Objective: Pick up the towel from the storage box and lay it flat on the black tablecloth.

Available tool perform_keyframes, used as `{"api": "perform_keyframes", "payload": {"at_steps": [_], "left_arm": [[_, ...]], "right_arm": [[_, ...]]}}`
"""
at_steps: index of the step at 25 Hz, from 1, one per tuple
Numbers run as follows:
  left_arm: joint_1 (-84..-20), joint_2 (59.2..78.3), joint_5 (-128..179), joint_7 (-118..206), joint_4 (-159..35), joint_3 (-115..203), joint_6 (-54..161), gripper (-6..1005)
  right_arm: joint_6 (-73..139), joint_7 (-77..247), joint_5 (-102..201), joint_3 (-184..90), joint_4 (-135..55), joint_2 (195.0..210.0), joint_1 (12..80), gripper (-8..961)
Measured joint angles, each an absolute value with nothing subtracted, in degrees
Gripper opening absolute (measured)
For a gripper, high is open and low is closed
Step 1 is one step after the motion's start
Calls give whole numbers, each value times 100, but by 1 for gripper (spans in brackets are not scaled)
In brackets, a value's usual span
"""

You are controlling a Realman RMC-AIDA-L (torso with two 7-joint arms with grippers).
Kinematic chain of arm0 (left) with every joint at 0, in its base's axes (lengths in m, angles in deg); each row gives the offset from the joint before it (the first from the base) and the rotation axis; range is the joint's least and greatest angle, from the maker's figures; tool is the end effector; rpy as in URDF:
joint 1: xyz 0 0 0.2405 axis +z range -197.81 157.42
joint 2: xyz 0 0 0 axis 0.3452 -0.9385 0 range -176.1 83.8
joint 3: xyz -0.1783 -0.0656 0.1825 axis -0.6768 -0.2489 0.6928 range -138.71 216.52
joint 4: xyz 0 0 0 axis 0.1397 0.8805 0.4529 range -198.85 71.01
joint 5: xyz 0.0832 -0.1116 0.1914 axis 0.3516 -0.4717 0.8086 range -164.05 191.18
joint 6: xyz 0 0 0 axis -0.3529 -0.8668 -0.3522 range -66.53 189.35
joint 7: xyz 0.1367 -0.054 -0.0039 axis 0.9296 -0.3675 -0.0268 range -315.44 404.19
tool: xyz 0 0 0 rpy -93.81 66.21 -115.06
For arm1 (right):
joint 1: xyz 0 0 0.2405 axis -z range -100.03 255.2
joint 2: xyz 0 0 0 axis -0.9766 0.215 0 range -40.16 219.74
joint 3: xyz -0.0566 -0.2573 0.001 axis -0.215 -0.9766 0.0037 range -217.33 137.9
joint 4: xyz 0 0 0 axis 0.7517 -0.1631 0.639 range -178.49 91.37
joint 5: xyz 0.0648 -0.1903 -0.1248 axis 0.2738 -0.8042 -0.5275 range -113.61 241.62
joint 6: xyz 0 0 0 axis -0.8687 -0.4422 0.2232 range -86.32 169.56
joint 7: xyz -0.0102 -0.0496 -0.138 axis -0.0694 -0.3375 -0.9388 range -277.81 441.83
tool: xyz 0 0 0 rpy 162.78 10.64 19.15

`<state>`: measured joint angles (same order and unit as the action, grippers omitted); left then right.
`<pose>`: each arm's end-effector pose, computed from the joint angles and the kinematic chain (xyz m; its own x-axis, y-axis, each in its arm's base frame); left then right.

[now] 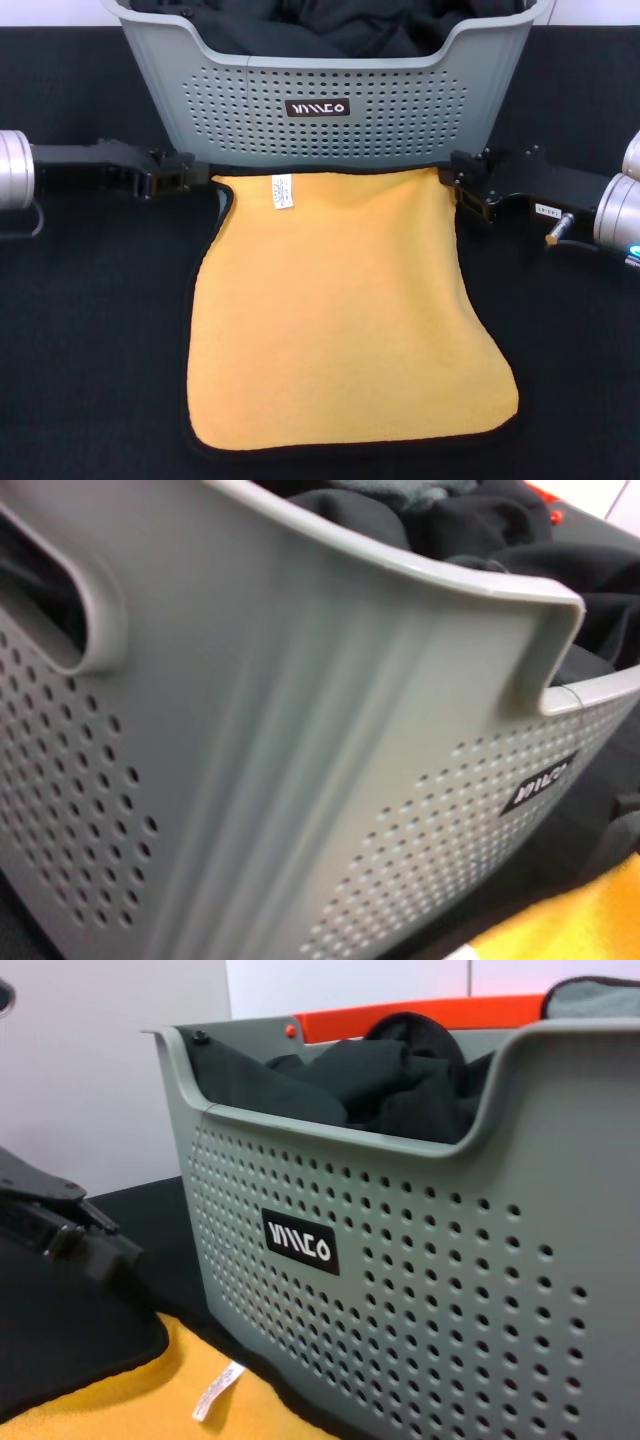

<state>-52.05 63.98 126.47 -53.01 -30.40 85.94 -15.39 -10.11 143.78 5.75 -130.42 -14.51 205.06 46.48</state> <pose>-0.3195 0.3928 0.0368 0.6872 0.5849 0.4309 0.7086 -0.6704 -0.2201 0.2571 0.4015 -0.0728 0.8315 -0.2129 -0.5131 -0.4535 -0.7937 -0.4055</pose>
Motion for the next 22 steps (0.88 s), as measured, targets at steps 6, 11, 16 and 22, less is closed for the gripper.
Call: {"api": "perform_keyframes", "payload": {"at_steps": [6, 11, 16, 22], "left_arm": [[-5202, 6398, 12642, -5271, -3039, 8583, -1585, 309], [-5152, 6398, 12490, -5151, -3012, 8566, -1622, 508], [-5087, 6427, 12202, -4991, -3002, 8566, -1634, 593], [-5086, 6486, 12179, -4613, -2999, 8566, -2001, 591]], "right_arm": [[-963, 14381, 573, -13025, -1428, 20530, 4690, 219], [-960, 14376, 576, -13009, -1368, 20527, 4795, 341], [-975, 14328, 615, -13001, -1025, 20516, 5092, 574], [-1159, 14325, 617, -12941, -750, 20511, 5404, 791]]}}
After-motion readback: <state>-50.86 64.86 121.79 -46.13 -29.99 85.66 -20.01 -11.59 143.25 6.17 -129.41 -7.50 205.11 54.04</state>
